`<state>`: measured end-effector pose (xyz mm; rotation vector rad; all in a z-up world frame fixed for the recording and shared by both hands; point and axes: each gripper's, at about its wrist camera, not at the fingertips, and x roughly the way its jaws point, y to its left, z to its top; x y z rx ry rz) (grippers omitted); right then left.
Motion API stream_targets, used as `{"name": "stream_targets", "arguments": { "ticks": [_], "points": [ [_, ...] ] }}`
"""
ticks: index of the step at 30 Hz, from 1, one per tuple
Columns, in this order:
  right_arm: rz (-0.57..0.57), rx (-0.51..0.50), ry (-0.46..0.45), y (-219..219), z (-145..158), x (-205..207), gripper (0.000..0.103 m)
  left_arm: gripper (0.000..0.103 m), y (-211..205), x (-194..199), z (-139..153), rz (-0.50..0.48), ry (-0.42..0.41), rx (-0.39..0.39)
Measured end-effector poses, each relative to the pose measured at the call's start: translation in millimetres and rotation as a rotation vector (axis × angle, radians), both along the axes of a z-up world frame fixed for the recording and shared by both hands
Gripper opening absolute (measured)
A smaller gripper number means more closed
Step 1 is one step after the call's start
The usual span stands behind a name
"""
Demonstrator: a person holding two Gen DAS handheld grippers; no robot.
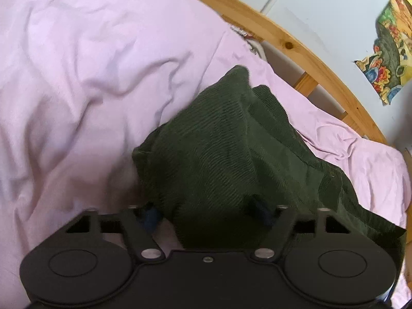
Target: Fold large clothes
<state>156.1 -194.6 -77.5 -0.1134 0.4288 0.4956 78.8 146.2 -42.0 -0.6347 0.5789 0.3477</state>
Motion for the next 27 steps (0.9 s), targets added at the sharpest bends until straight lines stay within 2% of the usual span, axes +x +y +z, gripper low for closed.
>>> {"name": "stream_targets", "arguments": {
  "ticks": [1,4,6,9,11,16,19,23,27],
  "points": [
    [0.006,0.014,0.010,-2.1,2.3,0.6,0.102,0.039,-3.0,0.5,2.8,0.001,-0.001,0.019],
    [0.030,0.149,0.025,-20.3,11.6,0.4,0.102,0.021,-16.9,2.1,19.5,-0.009,-0.013,0.099],
    [0.016,0.241,0.038,-33.4,19.2,3.2,0.102,0.017,-34.6,3.7,34.9,-0.060,-0.040,0.206],
    [0.003,0.349,0.019,-53.7,39.5,7.4,0.102,0.014,-75.0,7.9,57.8,-0.195,-0.081,0.428],
    [0.040,0.463,0.050,-73.2,55.6,13.8,0.102,0.013,-98.7,9.8,72.4,-0.275,-0.125,0.507],
    [0.166,0.834,0.261,-134.7,68.4,36.9,0.103,0.013,-137.5,21.5,102.1,-0.428,-0.206,0.557],
    [0.244,0.956,0.378,-159.8,62.5,50.8,0.103,0.013,-169.2,30.0,111.6,-0.591,-0.235,0.598],
    [0.291,1.108,0.502,-173.4,40.6,69.7,0.103,0.013,-219.9,31.2,106.8,-0.844,-0.249,0.676],
    [0.252,1.136,0.551,-173.5,24.5,80.6,0.103,0.012,-259.7,23.9,86.5,-1.033,-0.234,0.711]
  ]
}}
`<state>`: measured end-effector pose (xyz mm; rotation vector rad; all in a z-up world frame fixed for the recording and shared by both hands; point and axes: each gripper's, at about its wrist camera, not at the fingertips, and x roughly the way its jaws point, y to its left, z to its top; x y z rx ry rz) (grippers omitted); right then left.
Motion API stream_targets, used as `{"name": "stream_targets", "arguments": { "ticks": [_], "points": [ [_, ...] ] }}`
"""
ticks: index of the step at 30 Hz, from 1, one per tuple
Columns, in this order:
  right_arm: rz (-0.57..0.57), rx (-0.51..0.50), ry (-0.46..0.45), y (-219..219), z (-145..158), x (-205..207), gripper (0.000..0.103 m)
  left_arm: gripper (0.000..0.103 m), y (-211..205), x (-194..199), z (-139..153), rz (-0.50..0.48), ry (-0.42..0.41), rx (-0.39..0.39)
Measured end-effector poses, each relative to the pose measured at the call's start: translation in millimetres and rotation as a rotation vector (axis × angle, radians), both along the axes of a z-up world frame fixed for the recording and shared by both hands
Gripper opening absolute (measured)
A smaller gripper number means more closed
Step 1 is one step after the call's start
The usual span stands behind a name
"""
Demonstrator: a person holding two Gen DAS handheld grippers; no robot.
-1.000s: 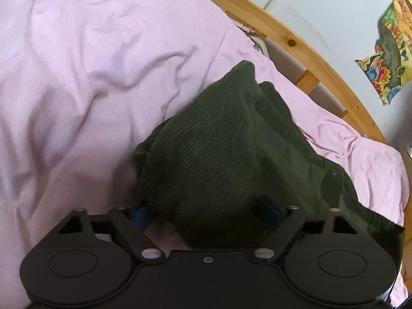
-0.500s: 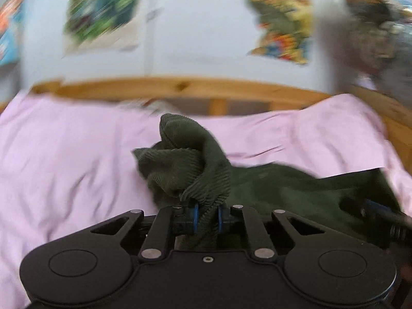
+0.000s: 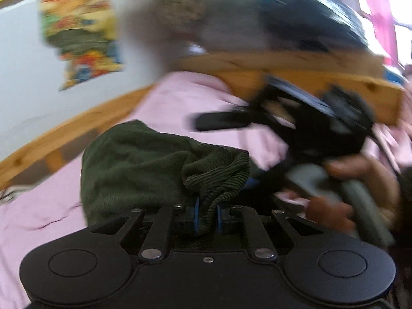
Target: Fold large clothes
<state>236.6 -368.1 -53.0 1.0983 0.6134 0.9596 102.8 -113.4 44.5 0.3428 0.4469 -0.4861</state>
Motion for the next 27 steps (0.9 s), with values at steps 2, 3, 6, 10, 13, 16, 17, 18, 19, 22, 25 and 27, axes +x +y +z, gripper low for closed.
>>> {"name": "stream_targets", "arguments": {
  "ticks": [2,3,6,10,13,16,17,18,19,22,25,27],
  "points": [
    [-0.023,-0.015,0.018,-2.2,-3.6,4.0,0.103,0.012,-8.4,-5.2,-11.2,-0.042,0.020,0.014],
    [-0.036,-0.022,0.024,-2.9,-4.9,4.5,0.103,0.012,-11.2,-7.0,-15.4,-0.054,0.029,0.019],
    [-0.061,-0.053,0.041,-5.7,-8.2,8.9,0.103,0.012,-14.0,-9.8,-25.0,-0.063,0.052,0.017],
    [-0.143,-0.164,-0.001,-2.7,-0.6,-0.3,0.061,0.012,-15.8,-20.2,-30.1,-0.066,0.063,0.011],
    [-0.208,-0.268,-0.080,-4.6,14.7,-15.5,0.023,0.012,-21.1,-22.1,-26.1,-0.068,0.067,-0.001],
    [-0.261,-0.310,-0.185,-15.6,35.7,-40.0,0.017,0.012,-26.3,-20.2,-19.6,-0.106,0.074,-0.020],
    [-0.280,-0.354,-0.223,-18.2,42.8,-48.6,0.016,0.012,-29.9,-20.3,-18.1,-0.124,0.075,-0.022],
    [-0.304,-0.425,-0.259,-20.9,49.7,-58.2,0.016,0.012,-33.6,-21.1,-18.0,-0.141,0.075,-0.023],
    [-0.319,-0.485,-0.276,-21.3,52.8,-63.7,0.016,0.012,-38.3,-22.1,-19.6,-0.162,0.080,-0.023],
    [-0.336,-0.645,-0.203,-26.3,36.9,-59.8,0.015,0.012,-50.0,-17.6,-33.8,-0.192,0.120,-0.006],
    [-0.315,-0.619,-0.071,-35.1,7.8,-44.5,0.016,0.014,-51.7,-6.8,-48.8,-0.180,0.170,-0.014],
    [-0.304,-0.607,-0.061,-36.0,3.0,-41.5,0.018,0.018,-48.4,-1.3,-47.8,-0.174,0.192,-0.048]
  ]
}}
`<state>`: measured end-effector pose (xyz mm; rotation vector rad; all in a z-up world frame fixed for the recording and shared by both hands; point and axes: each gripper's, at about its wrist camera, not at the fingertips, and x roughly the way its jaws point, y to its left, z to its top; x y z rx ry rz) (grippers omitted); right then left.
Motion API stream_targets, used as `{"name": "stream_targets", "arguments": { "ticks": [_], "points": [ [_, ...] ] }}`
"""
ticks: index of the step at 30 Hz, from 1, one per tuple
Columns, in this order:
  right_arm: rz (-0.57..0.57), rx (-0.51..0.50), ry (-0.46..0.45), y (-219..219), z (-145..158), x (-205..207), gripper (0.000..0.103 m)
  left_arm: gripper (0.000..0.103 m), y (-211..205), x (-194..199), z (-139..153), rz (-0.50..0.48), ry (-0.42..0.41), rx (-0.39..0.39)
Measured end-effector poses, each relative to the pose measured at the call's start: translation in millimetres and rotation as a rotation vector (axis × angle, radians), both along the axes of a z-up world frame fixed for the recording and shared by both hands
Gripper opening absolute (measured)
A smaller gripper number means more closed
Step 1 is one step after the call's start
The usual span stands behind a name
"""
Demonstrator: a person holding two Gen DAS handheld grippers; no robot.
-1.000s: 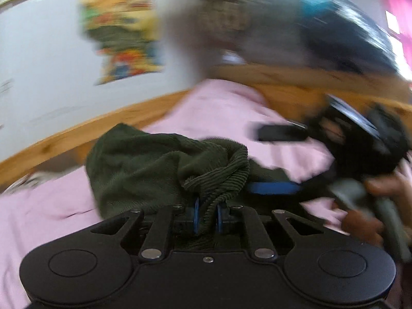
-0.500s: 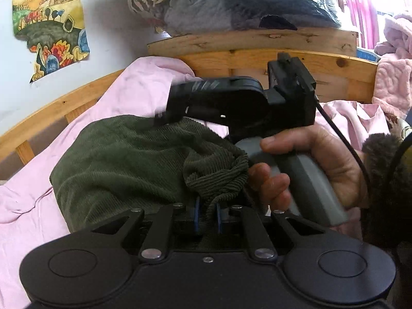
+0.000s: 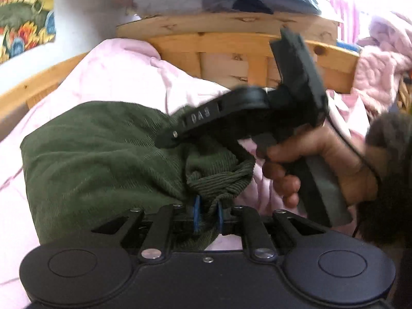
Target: Fold large clothes
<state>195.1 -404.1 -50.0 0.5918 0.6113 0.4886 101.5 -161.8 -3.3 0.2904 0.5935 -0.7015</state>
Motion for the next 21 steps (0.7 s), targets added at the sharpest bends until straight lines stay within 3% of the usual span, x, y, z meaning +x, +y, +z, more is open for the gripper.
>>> {"name": "stream_targets", "arguments": {
  "ticks": [3,6,7,9,11,12,14,15,21],
  "points": [
    [0.009,-0.059,-0.039,2.9,2.3,-4.4,0.019,0.031,10.8,2.2,11.2,-0.010,0.041,-0.075],
    [0.005,-0.113,-0.063,10.3,2.2,-4.4,0.020,0.065,30.1,-5.2,22.1,-0.005,0.043,-0.141],
    [0.002,-0.125,-0.069,12.0,2.3,-4.4,0.021,0.071,38.1,-9.2,26.3,0.009,0.031,-0.162],
    [-0.007,-0.158,-0.084,17.8,5.1,-1.2,0.024,0.076,55.5,-13.8,35.7,0.074,0.007,-0.212],
    [-0.012,-0.214,-0.108,23.4,7.6,-3.5,0.029,0.088,76.6,-16.5,41.9,0.203,-0.026,-0.273],
    [-0.017,-0.243,-0.114,27.2,10.5,-4.5,0.036,0.103,87.1,-15.4,42.7,0.287,-0.047,-0.306],
    [-0.015,-0.276,-0.115,27.3,16.0,-6.0,0.041,0.102,107.4,-6.4,39.0,0.471,-0.054,-0.352],
    [-0.014,-0.276,-0.119,26.8,18.3,-6.3,0.045,0.102,115.8,5.3,34.5,0.542,-0.019,-0.359],
    [-0.056,-0.277,-0.173,20.6,33.3,-14.4,0.067,0.102,145.9,55.5,-1.3,0.699,0.159,-0.404]
  ]
}}
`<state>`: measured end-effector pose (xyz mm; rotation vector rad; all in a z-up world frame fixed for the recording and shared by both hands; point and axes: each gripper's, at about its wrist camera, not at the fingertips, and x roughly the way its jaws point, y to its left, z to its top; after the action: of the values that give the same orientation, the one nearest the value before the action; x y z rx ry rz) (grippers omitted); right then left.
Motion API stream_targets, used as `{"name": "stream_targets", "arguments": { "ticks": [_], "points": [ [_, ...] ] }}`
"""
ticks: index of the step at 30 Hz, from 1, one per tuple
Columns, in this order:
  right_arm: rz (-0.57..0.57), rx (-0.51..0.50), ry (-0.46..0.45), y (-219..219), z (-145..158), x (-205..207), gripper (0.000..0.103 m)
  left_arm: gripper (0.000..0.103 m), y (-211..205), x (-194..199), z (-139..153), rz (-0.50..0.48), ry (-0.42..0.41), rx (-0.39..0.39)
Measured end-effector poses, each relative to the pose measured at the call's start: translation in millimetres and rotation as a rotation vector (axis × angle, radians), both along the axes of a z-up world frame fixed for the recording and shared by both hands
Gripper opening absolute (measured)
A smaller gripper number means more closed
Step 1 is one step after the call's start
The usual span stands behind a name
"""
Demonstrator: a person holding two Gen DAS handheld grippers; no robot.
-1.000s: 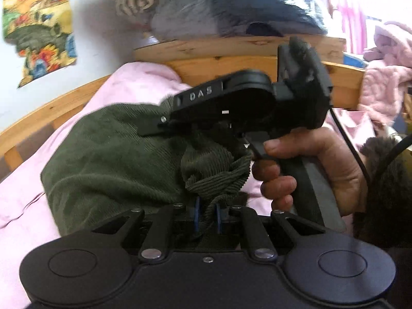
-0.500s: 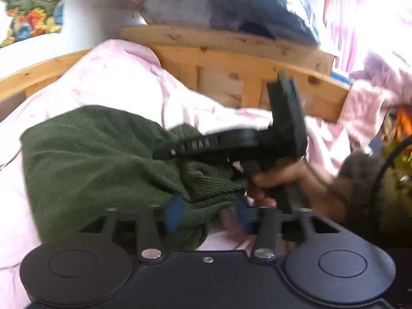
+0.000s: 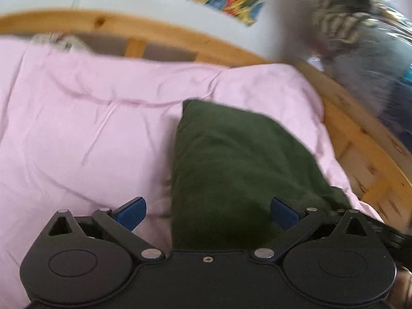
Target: Fold large clothes
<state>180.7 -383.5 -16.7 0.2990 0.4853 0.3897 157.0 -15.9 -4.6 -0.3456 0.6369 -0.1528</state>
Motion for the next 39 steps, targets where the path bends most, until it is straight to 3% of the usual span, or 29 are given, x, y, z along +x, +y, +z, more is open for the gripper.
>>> {"name": "stream_targets", "arguments": {
  "ticks": [4,8,11,16,21,25,28,31,39],
  "points": [
    [-0.069,-0.102,-0.094,3.9,16.7,-6.5,0.087,0.102,4.9,8.9,-18.6,-0.038,0.026,-0.096],
    [-0.106,-0.196,-0.226,17.4,44.9,-11.6,0.103,0.102,-3.6,15.6,-22.2,-0.096,0.029,-0.061],
    [-0.073,-0.239,-0.286,35.8,66.0,1.3,0.103,0.102,-11.8,18.4,-19.5,-0.128,0.017,-0.017],
    [0.043,-0.389,-0.267,88.1,77.0,53.3,0.103,0.102,-28.8,18.6,-17.4,-0.184,0.013,0.071],
    [0.134,-0.471,-0.159,127.9,45.1,98.1,0.103,0.102,-32.7,18.0,-18.6,-0.182,0.002,0.098],
    [0.174,-0.511,-0.117,135.9,-2.3,107.7,0.102,0.102,-35.1,18.0,-23.0,-0.189,0.007,0.132],
    [0.135,-0.389,-0.104,113.3,-30.7,107.0,0.102,0.102,-37.1,21.1,-31.7,-0.218,-0.001,0.155],
    [0.099,-0.302,-0.077,98.0,-39.5,104.1,0.102,0.102,-41.6,16.8,-37.8,-0.236,-0.049,0.191],
    [0.054,-0.349,-0.070,103.5,-55.6,113.3,0.102,0.102,-43.5,17.9,-47.6,-0.245,-0.097,0.220]
  ]
}}
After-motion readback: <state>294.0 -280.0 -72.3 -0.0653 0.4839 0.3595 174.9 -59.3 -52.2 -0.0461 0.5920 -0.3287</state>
